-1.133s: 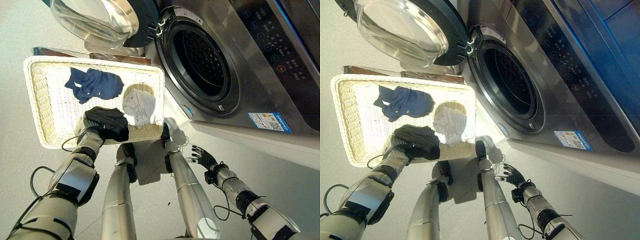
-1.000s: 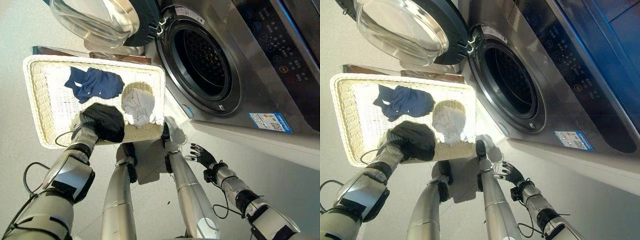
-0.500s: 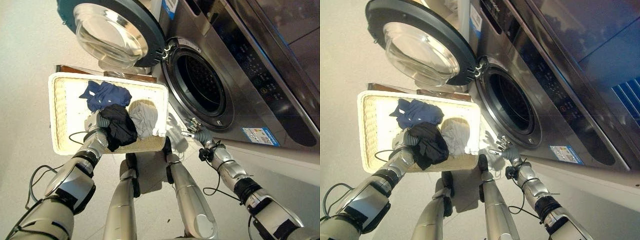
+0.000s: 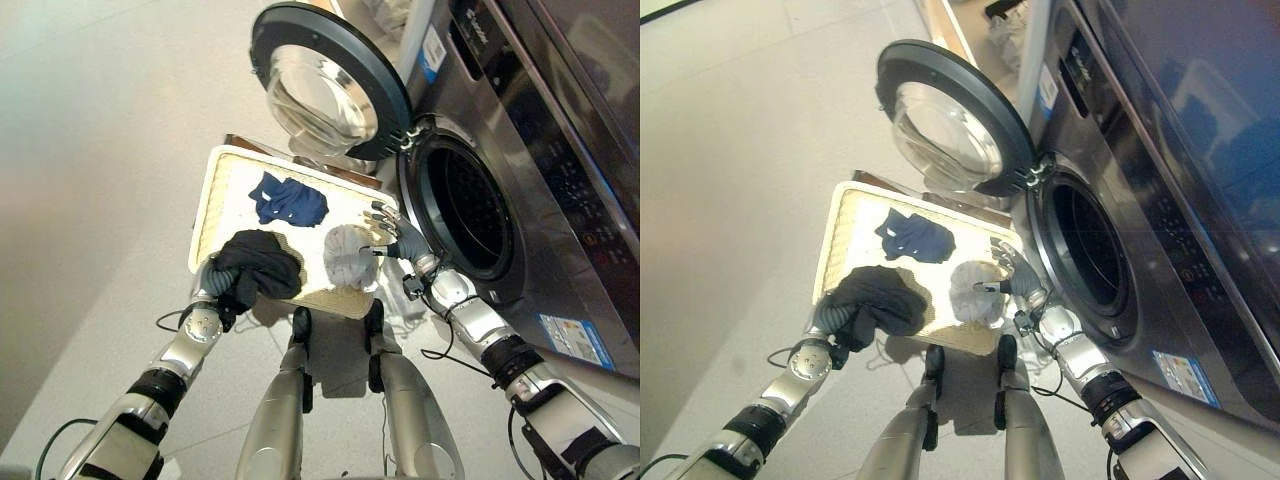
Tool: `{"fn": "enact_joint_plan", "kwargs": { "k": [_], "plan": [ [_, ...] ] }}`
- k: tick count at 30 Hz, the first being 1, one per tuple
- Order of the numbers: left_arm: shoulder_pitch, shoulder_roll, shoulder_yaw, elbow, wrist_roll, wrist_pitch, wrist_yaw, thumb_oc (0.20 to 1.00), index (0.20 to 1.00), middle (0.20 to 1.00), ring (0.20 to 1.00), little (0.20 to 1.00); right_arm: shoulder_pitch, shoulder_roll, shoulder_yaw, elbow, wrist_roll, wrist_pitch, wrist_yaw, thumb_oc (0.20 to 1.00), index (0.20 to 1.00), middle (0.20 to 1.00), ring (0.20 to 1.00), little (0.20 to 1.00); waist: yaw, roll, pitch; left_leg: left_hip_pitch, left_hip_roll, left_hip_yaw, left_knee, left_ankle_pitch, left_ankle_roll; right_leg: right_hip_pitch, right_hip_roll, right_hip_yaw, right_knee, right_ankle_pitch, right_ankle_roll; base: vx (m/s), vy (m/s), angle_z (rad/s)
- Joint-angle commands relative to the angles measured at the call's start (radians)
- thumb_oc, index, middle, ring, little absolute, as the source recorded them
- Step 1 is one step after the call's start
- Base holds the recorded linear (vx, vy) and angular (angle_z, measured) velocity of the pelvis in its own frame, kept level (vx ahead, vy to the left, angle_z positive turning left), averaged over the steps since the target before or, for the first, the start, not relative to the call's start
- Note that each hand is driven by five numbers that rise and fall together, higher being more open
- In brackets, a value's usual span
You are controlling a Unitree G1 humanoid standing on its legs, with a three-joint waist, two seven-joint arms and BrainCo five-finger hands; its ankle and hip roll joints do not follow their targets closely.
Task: Put the clothes into the washing machine.
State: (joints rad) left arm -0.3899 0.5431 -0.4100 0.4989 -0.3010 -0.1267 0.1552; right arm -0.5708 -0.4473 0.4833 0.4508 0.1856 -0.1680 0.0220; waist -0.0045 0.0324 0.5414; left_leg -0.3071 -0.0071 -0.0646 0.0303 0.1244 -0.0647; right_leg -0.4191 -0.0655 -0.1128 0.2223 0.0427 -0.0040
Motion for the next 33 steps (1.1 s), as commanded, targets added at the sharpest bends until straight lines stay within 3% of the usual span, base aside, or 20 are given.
{"fn": "enact_joint_plan", "kwargs": {
  "k": [1, 3, 4, 6, 14, 22, 23, 24, 25, 26, 31, 32, 33],
  "plan": [
    [-0.037, -0.006, 0.016, -0.166, -0.147, -0.067, -0.209, 0.200, 0.200, 0.200, 0.200, 0.200, 0.005, -0.021, 0.038, -0.118, -0.057, -0.014, 0.072, 1.000, 1.000, 1.000, 1.000, 1.000, -0.013, 0.021, -0.044, 0.006, -0.045, 0.050, 0.072, -0.073, -0.019, 0.085, 0.022, 0.008, -0.071, -0.037, 0.065, 0.01, 0.001, 0.13],
    [-0.048, -0.002, 0.006, -0.208, -0.206, -0.062, -0.313, 0.200, 0.200, 0.200, 0.200, 0.200, 0.000, -0.022, 0.069, -0.131, -0.100, -0.014, 0.109, 1.000, 1.000, 1.000, 1.000, 1.000, -0.015, 0.022, -0.049, 0.016, -0.041, 0.054, 0.064, -0.071, -0.020, 0.096, 0.023, 0.005, -0.079, -0.036, 0.066, 0.01, 0.004, 0.05],
    [-0.048, -0.002, 0.006, -0.208, -0.206, -0.062, -0.313, 0.200, 0.200, 0.200, 0.200, 0.200, 0.000, -0.022, 0.069, -0.131, -0.100, -0.014, 0.109, 1.000, 1.000, 1.000, 1.000, 1.000, -0.015, 0.022, -0.049, 0.016, -0.041, 0.054, 0.064, -0.071, -0.020, 0.096, 0.023, 0.005, -0.079, -0.036, 0.066, 0.00, 0.000, 0.00],
    [-0.075, 0.010, -0.028, -0.245, -0.258, -0.053, -0.433, 0.200, 0.200, 0.200, 0.200, 0.200, -0.032, -0.038, 0.127, -0.121, -0.156, -0.026, 0.171, 1.000, 1.000, 1.000, 1.000, 1.000, -0.015, 0.021, -0.054, 0.026, -0.037, 0.058, 0.066, -0.073, -0.023, 0.113, 0.023, 0.000, -0.091, -0.033, 0.066, 0.00, 0.000, 0.00],
    [-0.137, 0.062, -0.102, -0.299, -0.315, -0.006, -0.522, 0.200, 0.200, 0.200, 0.200, 0.200, -0.085, -0.077, 0.228, -0.137, -0.080, 0.009, 0.289, 1.000, 1.000, 1.000, 1.000, 1.000, -0.014, 0.010, -0.056, 0.041, -0.032, 0.064, 0.064, -0.073, -0.021, 0.133, 0.029, -0.001, -0.115, -0.019, 0.070, 0.00, -0.030, -0.01],
    [-0.147, 0.052, -0.146, -0.328, -0.372, 0.045, -0.576, 0.200, 0.200, 0.200, 0.200, 0.200, -0.070, -0.049, 0.255, -0.140, 0.120, 0.093, 0.352, 1.000, 1.000, 1.000, 1.000, 1.000, -0.014, -0.003, -0.049, 0.054, -0.029, 0.071, 0.055, -0.074, -0.017, 0.143, 0.036, -0.005, -0.133, -0.006, 0.073, 0.00, -0.015, -0.01],
    [-0.144, 0.041, -0.158, -0.328, -0.385, 0.057, -0.579, 0.200, 0.200, 0.200, 0.200, 0.200, -0.056, -0.029, 0.250, -0.139, 0.208, 0.120, 0.355, 0.630, 0.630, 0.630, 0.630, 0.630, -0.014, -0.006, -0.044, 0.053, -0.029, 0.073, 0.056, -0.074, -0.017, 0.141, 0.037, -0.006, -0.135, -0.002, 0.073, 0.00, -0.023, -0.03],
    [-0.142, 0.037, -0.159, -0.327, -0.391, 0.061, -0.578, 0.200, 0.200, 0.200, 0.200, 0.200, -0.051, -0.025, 0.248, -0.138, 0.230, 0.125, 0.353, 0.564, 0.564, 0.564, 0.564, 0.564, -0.015, -0.006, -0.043, 0.053, -0.029, 0.074, 0.056, -0.074, -0.017, 0.139, 0.037, -0.006, -0.134, -0.001, 0.074, 0.00, -0.015, -0.04],
    [-0.136, 0.028, -0.163, -0.321, -0.381, 0.063, -0.574, 0.200, 0.200, 0.200, 0.200, 0.200, -0.039, -0.013, 0.240, -0.131, 0.263, 0.122, 0.347, 0.294, 0.294, 0.294, 0.294, 0.294, -0.016, -0.007, -0.040, 0.053, -0.030, 0.074, 0.057, -0.075, -0.016, 0.137, 0.037, -0.007, -0.133, 0.000, 0.074, 0.00, 0.000, 0.00],
    [-0.132, 0.020, -0.169, -0.309, -0.366, 0.062, -0.562, 0.200, 0.200, 0.200, 0.200, 0.200, -0.027, 0.006, 0.230, -0.123, 0.304, 0.124, 0.338, 0.200, 0.200, 0.200, 0.200, 0.200, -0.018, -0.008, -0.036, 0.054, -0.030, 0.075, 0.056, -0.075, -0.016, 0.136, 0.037, -0.007, -0.134, 0.003, 0.075, 0.00, 0.003, -0.05],
    [-0.108, -0.011, -0.166, -0.256, -0.343, 0.054, -0.481, 0.200, 0.200, 0.200, 0.200, 0.200, 0.024, 0.050, 0.196, -0.101, 0.400, 0.146, 0.306, 0.200, 0.200, 0.200, 0.200, 0.200, -0.027, -0.009, -0.022, 0.054, -0.028, 0.086, 0.048, -0.071, -0.015, 0.126, 0.038, -0.005, -0.131, 0.008, 0.077, 0.01, 0.029, -0.09],
    [-0.100, -0.019, -0.160, -0.238, -0.339, 0.049, -0.459, 0.363, 0.363, 0.363, 0.363, 0.363, 0.038, 0.057, 0.186, -0.095, 0.421, 0.152, 0.292, 0.200, 0.200, 0.200, 0.200, 0.200, -0.029, -0.009, -0.022, 0.051, -0.028, 0.088, 0.045, -0.069, -0.014, 0.119, 0.038, -0.004, -0.130, 0.009, 0.078, 0.00, 0.013, -0.15],
    [-0.100, -0.019, -0.160, -0.238, -0.339, 0.049, -0.459, 0.363, 0.363, 0.363, 0.363, 0.363, 0.038, 0.057, 0.186, -0.095, 0.421, 0.152, 0.292, 0.200, 0.200, 0.200, 0.200, 0.200, -0.029, -0.009, -0.022, 0.051, -0.028, 0.088, 0.045, -0.069, -0.014, 0.119, 0.038, -0.004, -0.130, 0.009, 0.078, 0.01, 0.015, -0.15]
  ]
}}
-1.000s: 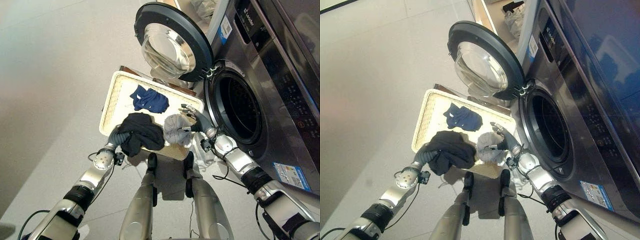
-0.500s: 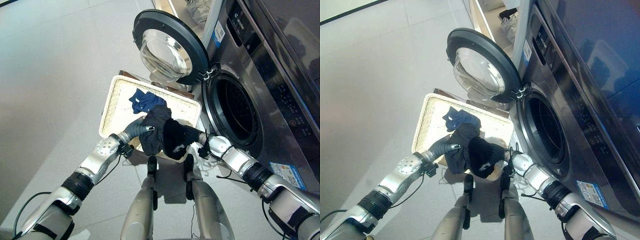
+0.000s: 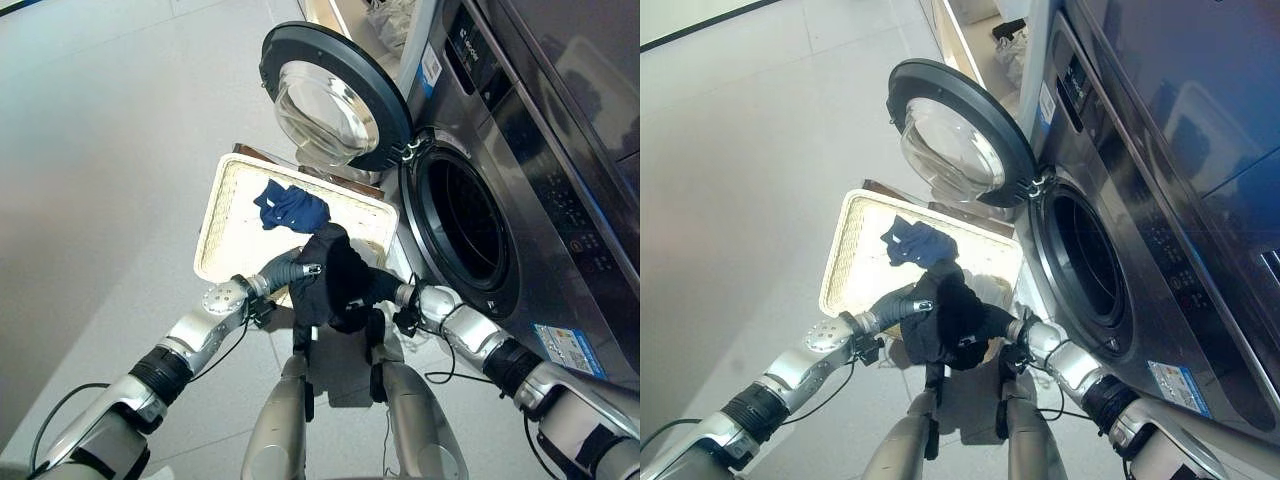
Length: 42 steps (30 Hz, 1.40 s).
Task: Put the clothes into the washing machine.
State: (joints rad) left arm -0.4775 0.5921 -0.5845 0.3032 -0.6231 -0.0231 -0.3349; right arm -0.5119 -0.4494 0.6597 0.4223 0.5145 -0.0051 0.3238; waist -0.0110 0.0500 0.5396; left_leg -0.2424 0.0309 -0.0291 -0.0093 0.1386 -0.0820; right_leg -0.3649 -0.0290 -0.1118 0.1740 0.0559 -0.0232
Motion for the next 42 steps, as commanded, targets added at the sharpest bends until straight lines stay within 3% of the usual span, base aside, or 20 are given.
{"fn": "enact_joint_plan", "kwargs": {
  "k": [1, 6, 12, 16, 22, 25, 27, 28, 30, 33, 35, 36, 37, 38, 39, 40, 41, 42],
  "plan": [
    [0.002, -0.076, 0.024, -0.016, 0.027, -0.057, 0.087, 1.000, 1.000, 1.000, 1.000, 1.000, 0.005, 0.072, -0.009, -0.046, 0.127, 0.006, -0.024, 0.200, 0.200, 0.200, 0.200, 0.200, -0.024, -0.025, -0.020, -0.023, -0.068, 0.054, 0.080, -0.080, 0.004, 0.054, 0.000, -0.006, -0.080, -0.003, 0.097, 0.01, 0.013, -0.09],
    [0.019, -0.091, 0.036, 0.056, 0.165, -0.038, 0.316, 1.000, 1.000, 1.000, 1.000, 1.000, 0.038, 0.097, -0.043, 0.029, 0.201, 0.050, -0.042, 0.200, 0.200, 0.200, 0.200, 0.200, -0.022, -0.015, -0.020, -0.062, -0.079, 0.041, 0.086, -0.070, 0.006, 0.009, -0.004, 0.000, -0.059, -0.004, 0.094, 0.02, 0.014, -0.14],
    [0.018, -0.108, 0.080, 0.199, 0.265, -0.042, 0.765, 1.000, 1.000, 1.000, 1.000, 1.000, 0.028, 0.119, -0.087, 0.151, 0.311, 0.070, -0.060, 0.200, 0.200, 0.200, 0.200, 0.200, -0.001, 0.001, -0.020, -0.134, -0.086, 0.010, 0.104, -0.052, 0.010, -0.066, -0.008, 0.008, 0.011, -0.031, 0.086, 0.04, -0.070, -0.05],
    [0.033, -0.152, 0.131, 0.300, 0.280, -0.073, 0.898, 1.000, 1.000, 1.000, 1.000, 1.000, 0.006, 0.139, -0.158, 0.245, 0.447, 0.030, -0.078, 0.200, 0.200, 0.200, 0.200, 0.200, 0.013, 0.019, -0.020, -0.182, -0.088, -0.002, 0.126, -0.047, 0.009, -0.115, -0.011, 0.004, 0.059, -0.047, 0.081, 0.06, -0.105, 0.06],
    [0.030, -0.206, 0.208, 0.421, 0.250, -0.081, 0.883, 1.000, 1.000, 1.000, 1.000, 1.000, -0.094, 0.137, -0.327, 0.368, 0.635, -0.034, -0.154, 0.200, 0.200, 0.200, 0.200, 0.200, 0.018, 0.058, -0.020, -0.230, -0.079, 0.016, 0.147, -0.046, 0.005, -0.181, -0.011, -0.004, 0.125, -0.071, 0.076, 0.11, -0.050, 0.07],
    [0.026, -0.226, 0.224, 0.481, 0.239, -0.069, 0.866, 1.000, 1.000, 1.000, 1.000, 1.000, -0.156, 0.119, -0.432, 0.408, 0.779, -0.102, -0.216, 0.200, 0.200, 0.200, 0.200, 0.200, 0.014, 0.082, -0.020, -0.241, -0.072, 0.034, 0.150, -0.049, 0.003, -0.207, -0.005, 0.001, 0.168, -0.101, 0.072, 0.12, 0.002, 0.07],
    [0.026, -0.242, 0.232, 0.524, 0.227, -0.074, 0.856, 1.000, 1.000, 1.000, 1.000, 1.000, -0.235, 0.082, -0.534, 0.414, 0.889, -0.175, -0.297, 0.200, 0.200, 0.200, 0.200, 0.200, 0.009, 0.101, -0.020, -0.264, -0.066, 0.044, 0.162, -0.045, 0.001, -0.234, 0.004, 0.008, 0.191, -0.107, 0.066, 0.12, 0.038, 0.00],
    [0.040, -0.253, 0.229, 0.534, 0.217, -0.073, 0.854, 1.000, 1.000, 1.000, 1.000, 1.000, -0.262, 0.068, -0.572, 0.404, 0.947, -0.244, -0.335, 0.200, 0.200, 0.200, 0.200, 0.200, 0.004, 0.106, -0.020, -0.263, -0.066, 0.048, 0.173, -0.058, 0.000, -0.237, 0.002, 0.012, 0.212, -0.127, 0.064, 0.11, 0.055, -0.06],
    [0.049, -0.264, 0.226, 0.541, 0.212, -0.082, 0.852, 1.000, 1.000, 1.000, 1.000, 1.000, -0.301, 0.047, -0.614, 0.386, 0.986, -0.282, -0.371, 0.200, 0.200, 0.200, 0.200, 0.200, 0.002, 0.114, -0.020, -0.278, -0.064, 0.050, 0.177, -0.052, 0.001, -0.252, 0.008, 0.017, 0.212, -0.118, 0.061, 0.08, 0.036, -0.10],
    [0.071, -0.275, 0.202, 0.562, 0.201, -0.114, 0.839, 1.000, 1.000, 1.000, 1.000, 1.000, -0.392, -0.033, -0.708, 0.369, 1.143, -0.509, -0.418, 0.200, 0.200, 0.200, 0.200, 0.200, -0.003, 0.115, -0.020, -0.295, -0.066, 0.052, 0.200, -0.073, 0.007, -0.269, 0.012, 0.028, 0.234, -0.138, 0.057, 0.09, -0.033, -0.13],
    [0.075, -0.271, 0.200, 0.558, 0.204, -0.123, 0.836, 1.000, 1.000, 1.000, 1.000, 1.000, -0.426, -0.071, -0.734, 0.354, 1.205, -0.595, -0.424, 0.200, 0.200, 0.200, 0.200, 0.200, -0.001, 0.113, -0.020, -0.312, -0.064, 0.053, 0.203, -0.067, 0.009, -0.282, 0.015, 0.027, 0.230, -0.125, 0.056, 0.03, -0.072, -0.09],
    [0.088, -0.259, 0.195, 0.548, 0.210, -0.133, 0.827, 1.000, 1.000, 1.000, 1.000, 1.000, -0.456, -0.119, -0.784, 0.316, 1.273, -0.843, -0.441, 0.200, 0.200, 0.200, 0.200, 0.200, 0.001, 0.107, -0.020, -0.323, -0.064, 0.052, 0.210, -0.079, 0.013, -0.289, 0.016, 0.027, 0.233, -0.132, 0.057, 0.02, -0.099, -0.02],
    [0.094, -0.249, 0.189, 0.536, 0.205, -0.134, 0.827, 1.000, 1.000, 1.000, 1.000, 1.000, -0.464, -0.142, -0.812, 0.286, 1.267, -0.982, -0.486, 0.200, 0.200, 0.200, 0.200, 0.200, 0.000, 0.104, -0.020, -0.330, -0.065, 0.049, 0.213, -0.083, 0.017, -0.296, 0.020, 0.029, 0.237, -0.134, 0.057, 0.04, -0.116, 0.00],
    [0.098, -0.242, 0.184, 0.526, 0.202, -0.131, 0.829, 1.000, 1.000, 1.000, 1.000, 1.000, -0.468, -0.161, -0.833, 0.284, 1.234, -1.075, -0.536, 0.200, 0.200, 0.200, 0.200, 0.200, -0.002, 0.103, -0.020, -0.334, -0.066, 0.046, 0.215, -0.085, 0.019, -0.299, 0.023, 0.031, 0.240, -0.134, 0.058, 0.01, -0.109, 0.00],
    [0.093, -0.223, 0.170, 0.499, 0.195, -0.112, 0.838, 1.000, 1.000, 1.000, 1.000, 1.000, -0.488, -0.217, -0.864, 0.320, 1.078, -1.257, -0.720, 0.325, 0.325, 0.325, 0.325, 0.325, -0.003, 0.099, -0.020, -0.351, -0.070, 0.041, 0.222, -0.087, 0.025, -0.314, 0.032, 0.032, 0.247, -0.130, 0.058, -0.02, -0.089, 0.01],
    [0.088, -0.214, 0.166, 0.488, 0.189, -0.103, 0.841, 1.000, 1.000, 1.000, 1.000, 1.000, -0.499, -0.243, -0.866, 0.333, 1.031, -1.279, -0.786, 0.464, 0.464, 0.464, 0.464, 0.464, -0.002, 0.098, -0.020, -0.363, -0.070, 0.040, 0.226, -0.077, 0.026, -0.324, 0.032, 0.030, 0.245, -0.116, 0.057, -0.01, -0.078, 0.02],
    [0.080, -0.190, 0.153, 0.452, 0.167, -0.076, 0.844, 1.000, 1.000, 1.000, 1.000, 1.000, -0.540, -0.334, -0.853, 0.378, 0.838, -1.296, -1.044, 1.000, 1.000, 1.000, 1.000, 1.000, -0.001, 0.102, -0.020, -0.385, -0.078, 0.037, 0.246, -0.078, 0.027, -0.346, 0.029, 0.029, 0.259, -0.111, 0.055, 0.00, -0.001, 0.06],
    [0.080, -0.184, 0.150, 0.445, 0.159, -0.072, 0.843, 1.000, 1.000, 1.000, 1.000, 1.000, -0.569, -0.383, -0.842, 0.373, 0.666, -1.245, -1.241, 1.000, 1.000, 1.000, 1.000, 1.000, -0.002, 0.108, -0.020, -0.393, -0.080, 0.036, 0.254, -0.079, 0.027, -0.356, 0.026, 0.029, 0.267, -0.113, 0.055, 0.04, 0.035, 0.07]
  ]
}}
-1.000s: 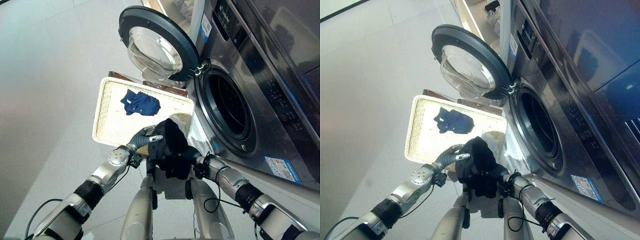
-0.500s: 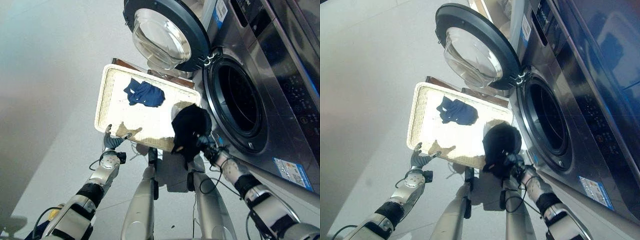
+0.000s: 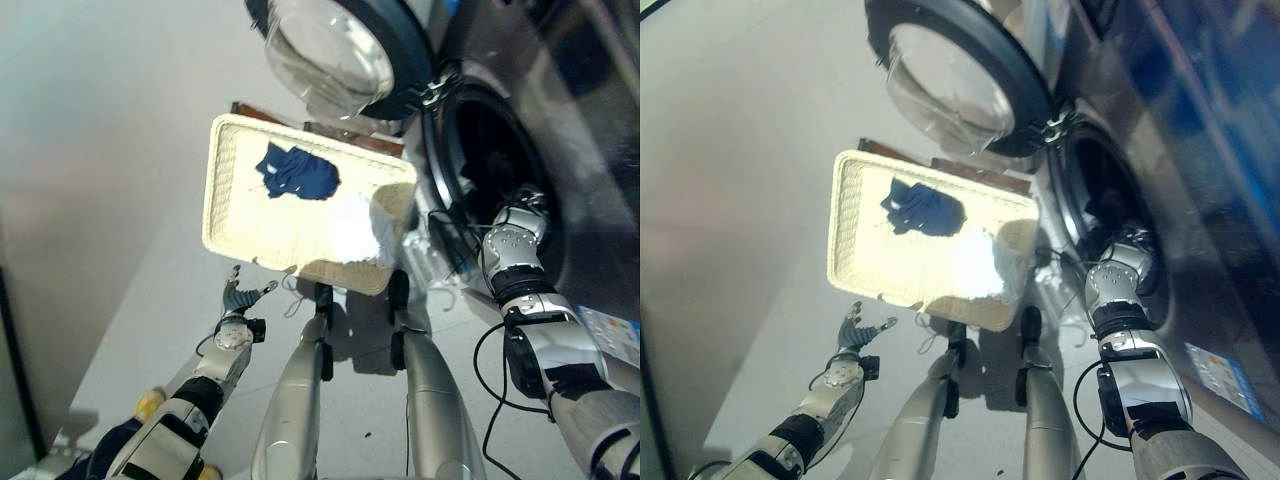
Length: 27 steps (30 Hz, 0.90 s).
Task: Put the clothes into the washing machine.
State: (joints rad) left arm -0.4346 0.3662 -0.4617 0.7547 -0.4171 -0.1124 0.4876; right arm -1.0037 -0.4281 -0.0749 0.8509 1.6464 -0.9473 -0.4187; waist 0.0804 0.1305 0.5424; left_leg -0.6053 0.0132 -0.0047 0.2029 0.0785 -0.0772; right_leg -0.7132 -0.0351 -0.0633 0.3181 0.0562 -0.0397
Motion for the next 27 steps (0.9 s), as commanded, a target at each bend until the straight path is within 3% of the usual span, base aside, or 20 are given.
{"fn": "enact_joint_plan", "kwargs": {
  "k": [1, 2, 3, 4, 6, 7, 8, 9, 10, 11, 12, 13, 14, 17, 18, 22, 27],
  "plan": [
    [0.036, 0.050, 0.029, -0.011, -0.049, 0.021, 0.017, 1.000, 1.000, 1.000, 1.000, 1.000, -0.083, -0.435, -0.094, -0.065, -0.556, -0.261, -0.633, 1.000, 1.000, 1.000, 1.000, 1.000, -0.097, 0.031, -0.022, -0.031, -0.064, 0.011, 0.048, -0.029, 0.022, -0.013, 0.028, -0.018, 0.133, -0.126, 0.073, -0.01, 0.080, 0.02],
    [0.026, 0.052, 0.034, -0.010, -0.052, 0.023, 0.012, 1.000, 1.000, 1.000, 1.000, 1.000, -0.087, -0.440, -0.081, -0.124, -0.714, -0.193, -0.855, 1.000, 1.000, 1.000, 1.000, 1.000, -0.100, 0.039, -0.022, -0.050, -0.061, 0.014, 0.048, -0.014, 0.020, -0.033, 0.029, -0.017, 0.132, -0.110, 0.072, -0.01, 0.074, -0.04],
    [0.023, 0.053, 0.036, -0.007, -0.054, 0.022, 0.010, 1.000, 1.000, 1.000, 1.000, 1.000, -0.077, -0.433, -0.076, -0.147, -0.730, -0.184, -0.901, 1.000, 1.000, 1.000, 1.000, 1.000, -0.102, 0.041, -0.022, -0.054, -0.061, 0.014, 0.049, -0.013, 0.020, -0.037, 0.029, -0.016, 0.132, -0.110, 0.071, -0.02, 0.081, -0.18],
    [0.015, 0.053, 0.041, 0.004, -0.057, 0.016, 0.008, 1.000, 1.000, 1.000, 1.000, 1.000, -0.049, -0.398, -0.070, -0.196, -0.640, -0.173, -0.913, 1.000, 1.000, 1.000, 1.000, 1.000, -0.105, 0.044, -0.022, -0.058, -0.062, 0.016, 0.051, -0.012, 0.019, -0.041, 0.028, -0.015, 0.134, -0.112, 0.070, 0.01, 0.056, -0.26],
    [0.008, 0.052, 0.044, 0.019, -0.065, 0.004, 0.001, 1.000, 1.000, 1.000, 1.000, 1.000, -0.011, -0.351, -0.072, -0.221, -0.386, -0.143, -0.732, 1.000, 1.000, 1.000, 1.000, 1.000, -0.109, 0.043, -0.022, -0.052, -0.064, 0.019, 0.055, -0.024, 0.019, -0.036, 0.024, -0.011, 0.143, -0.131, 0.069, 0.04, 0.028, -0.19],
    [-0.012, 0.054, 0.055, 0.033, -0.084, -0.008, -0.011, 1.000, 1.000, 1.000, 1.000, 1.000, 0.025, -0.302, -0.077, -0.183, 0.061, 0.021, -0.345, 1.000, 1.000, 1.000, 1.000, 1.000, -0.109, 0.045, -0.022, -0.053, -0.067, 0.022, 0.050, -0.020, 0.018, -0.035, 0.021, -0.011, 0.138, -0.132, 0.067, 0.02, 0.008, 0.04],
    [-0.029, 0.051, 0.064, 0.040, -0.093, -0.020, -0.005, 1.000, 1.000, 1.000, 1.000, 1.000, 0.048, -0.264, -0.049, -0.112, 0.288, 0.228, -0.099, 1.000, 1.000, 1.000, 1.000, 1.000, -0.105, 0.046, -0.022, -0.053, -0.067, 0.027, 0.044, -0.017, 0.017, -0.033, 0.019, -0.014, 0.132, -0.133, 0.065, -0.03, 0.009, 0.10],
    [-0.035, 0.051, 0.067, 0.040, -0.093, -0.020, -0.002, 1.000, 1.000, 1.000, 1.000, 1.000, 0.050, -0.254, -0.043, -0.105, 0.318, 0.260, -0.061, 1.000, 1.000, 1.000, 1.000, 1.000, -0.104, 0.047, -0.022, -0.059, -0.065, 0.028, 0.040, -0.005, 0.017, -0.038, 0.021, -0.015, 0.125, -0.120, 0.064, -0.04, 0.008, 0.14],
    [-0.046, 0.049, 0.072, 0.041, -0.092, -0.027, 0.011, 1.000, 1.000, 1.000, 1.000, 1.000, 0.060, -0.221, -0.034, -0.108, 0.326, 0.337, -0.019, 1.000, 1.000, 1.000, 1.000, 1.000, -0.103, 0.048, -0.022, -0.062, -0.063, 0.030, 0.036, -0.001, 0.015, -0.039, 0.023, -0.017, 0.118, -0.114, 0.063, -0.03, -0.005, 0.12],
    [-0.062, 0.045, 0.079, 0.045, -0.088, -0.038, 0.034, 1.000, 1.000, 1.000, 1.000, 1.000, 0.088, -0.169, -0.018, -0.115, 0.326, 0.468, 0.036, 1.000, 1.000, 1.000, 1.000, 1.000, -0.104, 0.043, -0.022, -0.062, -0.062, 0.033, 0.035, -0.003, 0.013, -0.038, 0.023, -0.018, 0.118, -0.118, 0.063, -0.01, -0.010, 0.06],
    [-0.066, 0.045, 0.082, 0.047, -0.085, -0.040, 0.042, 1.000, 1.000, 1.000, 1.000, 1.000, 0.092, -0.161, -0.014, -0.113, 0.326, 0.490, 0.047, 1.000, 1.000, 1.000, 1.000, 1.000, -0.104, 0.041, -0.022, -0.064, -0.061, 0.034, 0.033, 0.000, 0.013, -0.038, 0.023, -0.018, 0.115, -0.115, 0.063, 0.01, -0.037, 0.01],
    [-0.087, 0.039, 0.095, 0.050, -0.059, -0.047, 0.085, 1.000, 1.000, 1.000, 1.000, 1.000, 0.128, -0.113, 0.014, -0.119, 0.326, 0.592, 0.128, 1.000, 1.000, 1.000, 1.000, 1.000, -0.107, 0.032, -0.022, -0.061, -0.062, 0.036, 0.035, -0.010, 0.011, -0.034, 0.026, -0.017, 0.118, -0.127, 0.063, -0.02, -0.044, -0.02],
    [-0.110, 0.038, 0.108, 0.052, -0.017, -0.065, 0.140, 1.000, 1.000, 1.000, 1.000, 1.000, 0.154, -0.071, 0.037, -0.120, 0.224, 0.692, 0.166, 1.000, 1.000, 1.000, 1.000, 1.000, -0.109, 0.025, -0.022, -0.071, -0.059, 0.039, 0.030, 0.001, 0.009, -0.042, 0.032, -0.017, 0.110, -0.116, 0.060, -0.03, -0.042, -0.01],
    [-0.158, 0.045, 0.130, 0.057, 0.040, -0.075, 0.219, 1.000, 1.000, 1.000, 1.000, 1.000, 0.189, -0.014, 0.087, -0.095, 0.056, 0.731, 0.212, 1.000, 1.000, 1.000, 1.000, 1.000, -0.113, 0.013, -0.022, -0.079, -0.055, 0.044, 0.025, 0.005, 0.005, -0.051, 0.042, -0.013, 0.106, -0.114, 0.058, -0.05, -0.004, -0.11],
    [-0.198, 0.058, 0.146, 0.055, 0.105, -0.065, 0.275, 1.000, 1.000, 1.000, 1.000, 1.000, 0.210, 0.010, 0.115, -0.068, -0.074, 0.729, 0.241, 1.000, 1.000, 1.000, 1.000, 1.000, -0.117, 0.004, -0.022, -0.083, -0.052, 0.047, 0.025, 0.004, 0.002, -0.054, 0.047, -0.009, 0.101, -0.113, 0.056, -0.02, 0.008, -0.18],
    [-0.281, 0.094, 0.157, 0.044, 0.193, -0.016, 0.345, 1.000, 1.000, 1.000, 1.000, 1.000, 0.241, 0.036, 0.174, -0.039, -0.333, 0.686, 0.251, 1.000, 1.000, 1.000, 1.000, 1.000, -0.128, -0.017, -0.022, -0.092, -0.054, 0.050, 0.046, -0.014, 0.001, -0.061, 0.050, -0.001, 0.102, -0.118, 0.056, -0.03, 0.016, -0.11],
    [-0.418, 0.149, 0.145, 0.083, 0.253, 0.085, 0.378, 1.000, 1.000, 1.000, 1.000, 1.000, 0.263, 0.053, 0.245, -0.018, -0.459, 0.682, 0.269, 1.000, 1.000, 1.000, 1.000, 1.000, -0.152, -0.046, -0.022, -0.136, -0.049, 0.061, 0.086, -0.025, 0.005, -0.101, 0.057, 0.010, 0.090, -0.094, 0.054, -0.04, 0.060, -0.05]
  ]
}}
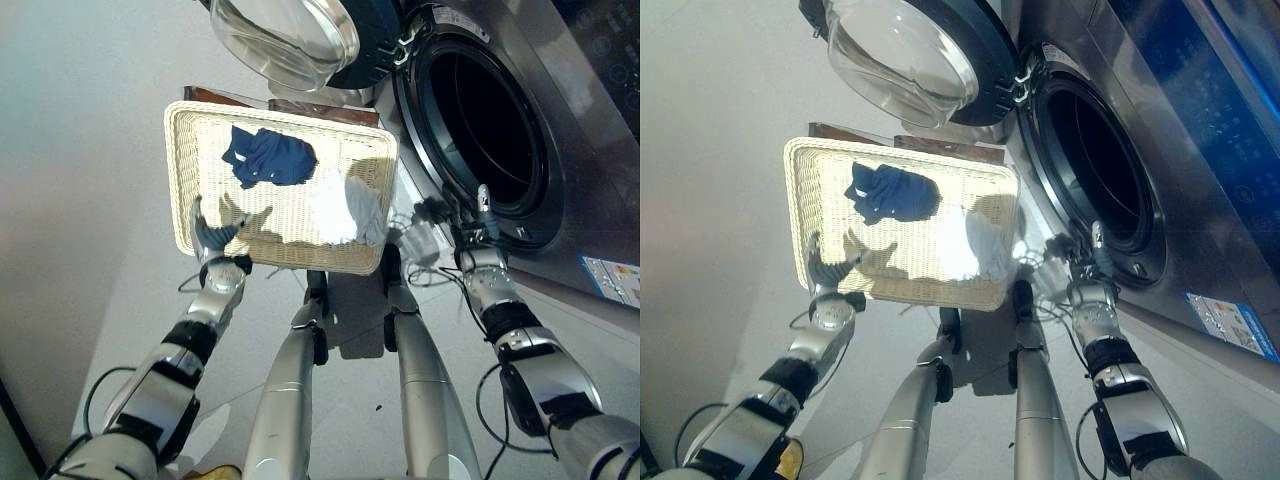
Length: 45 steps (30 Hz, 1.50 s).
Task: Put the clothes into the washing machine.
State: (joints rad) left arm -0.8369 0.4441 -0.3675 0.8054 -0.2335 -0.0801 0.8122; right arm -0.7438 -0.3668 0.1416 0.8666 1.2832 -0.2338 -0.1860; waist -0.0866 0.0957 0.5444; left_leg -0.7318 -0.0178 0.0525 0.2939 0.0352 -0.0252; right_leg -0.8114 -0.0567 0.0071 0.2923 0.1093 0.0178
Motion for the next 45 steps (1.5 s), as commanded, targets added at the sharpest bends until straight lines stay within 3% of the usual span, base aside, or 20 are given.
{"fn": "enact_joint_plan", "kwargs": {
  "k": [1, 3, 5, 7, 13, 15, 19, 23, 26, 27, 28, 29, 33, 37, 42, 45],
  "plan": [
    [-0.016, 0.071, 0.051, 0.032, 0.069, 0.053, 0.053, 1.000, 1.000, 1.000, 1.000, 1.000, 0.003, -0.008, 0.028, -0.034, -0.096, -0.031, 0.036, 1.000, 1.000, 1.000, 1.000, 1.000, 0.015, -0.011, -0.024, -0.009, -0.018, 0.004, -0.005, 0.018, -0.047, -0.002, 0.078, -0.060, 0.116, -0.147, -0.003, -0.02, 0.052, -0.07],
    [-0.096, 0.102, 0.028, 0.093, 0.082, 0.123, 0.057, 1.000, 1.000, 1.000, 1.000, 1.000, 0.046, 0.008, 0.085, -0.059, -0.144, -0.029, 0.053, 1.000, 1.000, 1.000, 1.000, 1.000, -0.013, -0.036, -0.024, -0.033, -0.012, 0.018, 0.035, -0.010, -0.045, -0.025, 0.078, -0.050, 0.121, -0.146, -0.001, -0.02, 0.105, -0.07],
    [-0.115, 0.108, 0.025, 0.110, 0.087, 0.139, 0.059, 1.000, 1.000, 1.000, 1.000, 1.000, 0.058, 0.011, 0.094, -0.067, -0.147, -0.031, 0.058, 1.000, 1.000, 1.000, 1.000, 1.000, -0.021, -0.043, -0.024, -0.040, -0.012, 0.022, 0.048, -0.018, -0.043, -0.033, 0.079, -0.047, 0.122, -0.145, -0.001, -0.02, 0.099, -0.09],
    [-0.171, 0.125, 0.008, 0.167, 0.088, 0.203, 0.089, 1.000, 1.000, 1.000, 1.000, 1.000, 0.096, 0.018, 0.134, -0.100, -0.168, -0.029, 0.068, 1.000, 1.000, 1.000, 1.000, 1.000, -0.050, -0.058, -0.024, -0.066, -0.013, 0.039, 0.090, -0.046, -0.037, -0.060, 0.076, -0.035, 0.122, -0.138, 0.001, -0.02, 0.181, -0.13],
    [-0.264, 0.152, -0.026, 0.260, 0.098, 0.327, 0.125, 1.000, 1.000, 1.000, 1.000, 1.000, 0.198, 0.055, 0.208, -0.151, -0.176, -0.028, 0.115, 1.000, 1.000, 1.000, 1.000, 1.000, -0.107, -0.081, -0.024, -0.123, -0.018, 0.060, 0.177, -0.105, -0.025, -0.122, 0.063, 0.001, 0.127, -0.121, 0.008, 0.01, 0.150, -0.09],
    [-0.273, 0.155, -0.033, 0.270, 0.100, 0.342, 0.124, 1.000, 1.000, 1.000, 1.000, 1.000, 0.207, 0.059, 0.215, -0.155, -0.179, -0.032, 0.122, 1.000, 1.000, 1.000, 1.000, 1.000, -0.113, -0.083, -0.024, -0.133, -0.020, 0.061, 0.185, -0.110, -0.024, -0.131, 0.063, 0.006, 0.127, -0.117, 0.009, 0.00, 0.109, -0.08],
    [-0.349, 0.171, -0.086, 0.349, 0.070, 0.465, 0.046, 1.000, 1.000, 1.000, 1.000, 1.000, 0.255, 0.061, 0.260, -0.221, -0.225, -0.042, 0.127, 1.000, 1.000, 1.000, 1.000, 1.000, -0.152, -0.099, -0.024, -0.192, -0.022, 0.070, 0.238, -0.142, -0.016, -0.191, 0.058, 0.037, 0.127, -0.097, 0.019, -0.01, 0.166, -0.07],
    [-0.382, 0.181, -0.119, 0.404, 0.024, 0.519, -0.048, 1.000, 1.000, 1.000, 1.000, 1.000, 0.265, 0.046, 0.276, -0.271, -0.260, -0.047, 0.106, 1.000, 1.000, 1.000, 1.000, 1.000, -0.174, -0.110, -0.024, -0.236, -0.021, 0.078, 0.278, -0.164, -0.013, -0.235, 0.056, 0.049, 0.135, -0.082, 0.026, 0.00, 0.094, -0.12],
    [-0.405, 0.187, -0.140, 0.467, -0.050, 0.486, -0.164, 1.000, 1.000, 1.000, 1.000, 1.000, 0.257, 0.015, 0.273, -0.303, -0.256, -0.049, 0.099, 1.000, 1.000, 1.000, 1.000, 1.000, -0.195, -0.119, -0.024, -0.268, -0.019, 0.088, 0.300, -0.180, -0.012, -0.270, 0.055, 0.062, 0.131, -0.068, 0.032, -0.01, 0.110, -0.06],
    [-0.406, 0.186, -0.140, 0.471, -0.061, 0.476, -0.168, 0.555, 0.555, 0.555, 0.555, 0.555, 0.255, 0.010, 0.271, -0.306, -0.257, -0.048, 0.098, 1.000, 1.000, 1.000, 1.000, 1.000, -0.196, -0.119, -0.024, -0.272, -0.020, 0.088, 0.302, -0.181, -0.012, -0.275, 0.056, 0.063, 0.131, -0.066, 0.032, -0.01, 0.130, -0.04],
    [-0.409, 0.186, -0.139, 0.482, -0.058, 0.452, -0.177, 0.467, 0.467, 0.467, 0.467, 0.467, 0.252, 0.003, 0.268, -0.309, -0.264, -0.044, 0.098, 1.000, 1.000, 1.000, 1.000, 1.000, -0.201, -0.121, -0.024, -0.278, -0.020, 0.089, 0.305, -0.184, -0.012, -0.281, 0.056, 0.067, 0.132, -0.065, 0.033, 0.00, 0.072, -0.08],
    [-0.413, 0.184, -0.140, 0.487, -0.043, 0.431, -0.179, 0.200, 0.200, 0.200, 0.200, 0.200, 0.251, 0.000, 0.265, -0.310, -0.267, -0.042, 0.102, 1.000, 1.000, 1.000, 1.000, 1.000, -0.203, -0.121, -0.024, -0.283, -0.019, 0.090, 0.308, -0.186, -0.012, -0.289, 0.057, 0.069, 0.136, -0.064, 0.033, 0.00, 0.090, -0.10],
    [-0.425, 0.185, -0.146, 0.455, -0.030, 0.322, -0.163, 0.200, 0.200, 0.200, 0.200, 0.200, 0.256, -0.018, 0.264, -0.334, -0.315, -0.038, 0.114, 1.000, 1.000, 1.000, 1.000, 1.000, -0.210, -0.125, -0.024, -0.291, -0.019, 0.087, 0.298, -0.180, -0.015, -0.301, 0.063, 0.078, 0.129, -0.056, 0.033, -0.01, 0.048, -0.06],
    [-0.413, 0.186, -0.130, 0.374, -0.007, 0.254, -0.109, 0.200, 0.200, 0.200, 0.200, 0.200, 0.273, -0.022, 0.270, -0.375, -0.380, -0.048, 0.125, 1.000, 1.000, 1.000, 1.000, 1.000, -0.203, -0.122, -0.024, -0.272, -0.022, 0.078, 0.264, -0.162, -0.019, -0.288, 0.067, 0.081, 0.111, -0.051, 0.033, -0.02, 0.014, -0.03],
    [-0.383, 0.192, -0.116, 0.238, 0.116, 0.253, -0.036, 0.200, 0.200, 0.200, 0.200, 0.200, 0.270, -0.025, 0.289, -0.442, -0.521, -0.074, 0.108, 1.000, 1.000, 1.000, 1.000, 1.000, -0.172, -0.112, -0.024, -0.220, -0.030, 0.055, 0.193, -0.122, -0.026, -0.236, 0.069, 0.071, 0.075, -0.048, 0.034, -0.06, -0.034, 0.04],
    [-0.304, 0.201, -0.095, 0.117, 0.181, 0.245, 0.024, 0.200, 0.200, 0.200, 0.200, 0.200, 0.241, -0.033, 0.313, -0.504, -0.679, -0.097, 0.069, 1.000, 1.000, 1.000, 1.000, 1.000, -0.123, -0.093, -0.024, -0.158, -0.039, 0.028, 0.127, -0.081, -0.034, -0.172, 0.067, 0.048, 0.052, -0.054, 0.035, -0.10, -0.111, 0.23]
  ]
}}
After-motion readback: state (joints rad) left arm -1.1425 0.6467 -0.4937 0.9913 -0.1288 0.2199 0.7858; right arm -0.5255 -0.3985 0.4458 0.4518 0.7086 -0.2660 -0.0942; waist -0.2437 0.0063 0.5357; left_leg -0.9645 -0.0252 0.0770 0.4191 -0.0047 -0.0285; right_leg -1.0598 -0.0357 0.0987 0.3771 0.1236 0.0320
